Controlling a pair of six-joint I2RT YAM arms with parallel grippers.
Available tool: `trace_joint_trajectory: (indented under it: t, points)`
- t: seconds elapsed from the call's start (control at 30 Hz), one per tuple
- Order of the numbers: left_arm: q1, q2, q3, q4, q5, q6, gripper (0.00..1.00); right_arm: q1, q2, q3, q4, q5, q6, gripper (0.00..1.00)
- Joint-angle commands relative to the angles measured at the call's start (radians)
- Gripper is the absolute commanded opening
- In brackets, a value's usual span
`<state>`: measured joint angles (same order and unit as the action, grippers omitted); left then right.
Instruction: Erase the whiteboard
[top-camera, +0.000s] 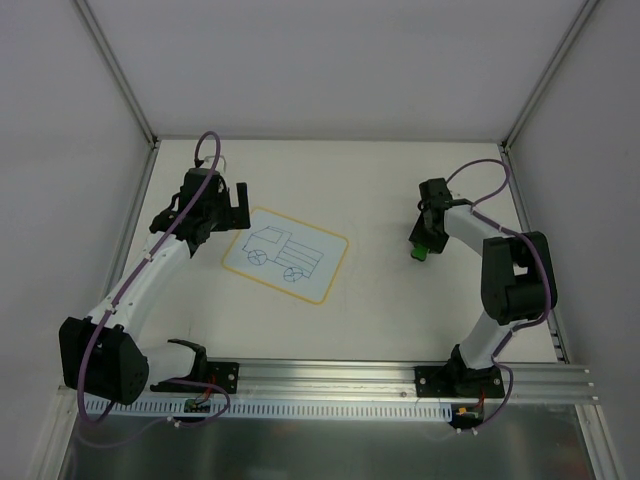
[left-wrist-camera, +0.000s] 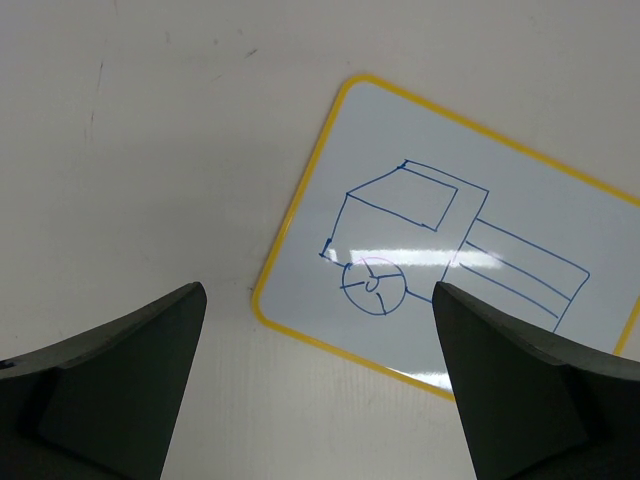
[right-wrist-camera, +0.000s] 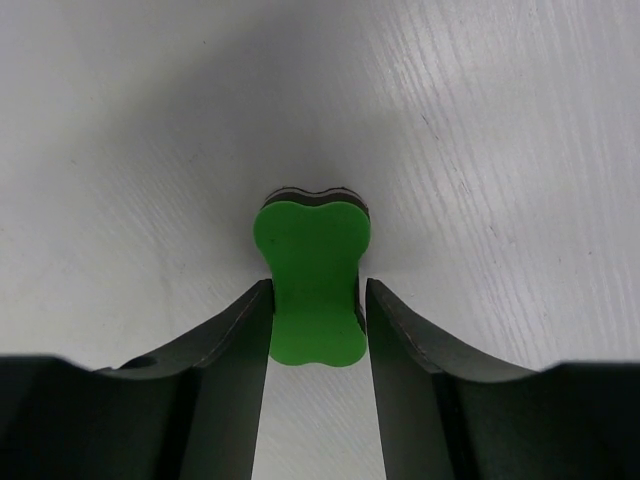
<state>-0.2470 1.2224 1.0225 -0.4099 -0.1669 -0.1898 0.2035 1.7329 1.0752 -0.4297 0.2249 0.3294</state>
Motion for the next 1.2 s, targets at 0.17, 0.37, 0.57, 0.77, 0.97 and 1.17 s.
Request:
trace_joint_trajectory:
  t: [0.17, 0.37, 0.57, 0.77, 0.97, 1.17]
  points:
    - [0.008, -0.009, 0.002, -0.012, -0.005, 0.016, 0.99, 0.007, -0.001, 0.023, 0.023, 0.037, -0.013, 0.24]
    - [0.014, 0.026, 0.004, -0.010, 0.004, 0.009, 0.99, 0.121, -0.059, 0.048, 0.020, 0.045, -0.070, 0.07]
    - [0.061, 0.126, 0.014, -0.010, 0.043, -0.023, 0.99, 0.396, -0.040, 0.153, 0.016, 0.030, -0.070, 0.06]
    - [0.129, 0.245, 0.042, -0.012, 0.115, -0.068, 0.95, 0.606, 0.063, 0.285, -0.001, 0.005, -0.035, 0.04]
    - [0.161, 0.347, 0.063, -0.013, 0.119, -0.073, 0.83, 0.706, 0.175, 0.354, -0.017, -0.009, -0.012, 0.03]
    - [0.166, 0.399, 0.065, -0.018, 0.113, -0.071, 0.70, 0.723, 0.206, 0.359, -0.015, -0.024, 0.000, 0.02]
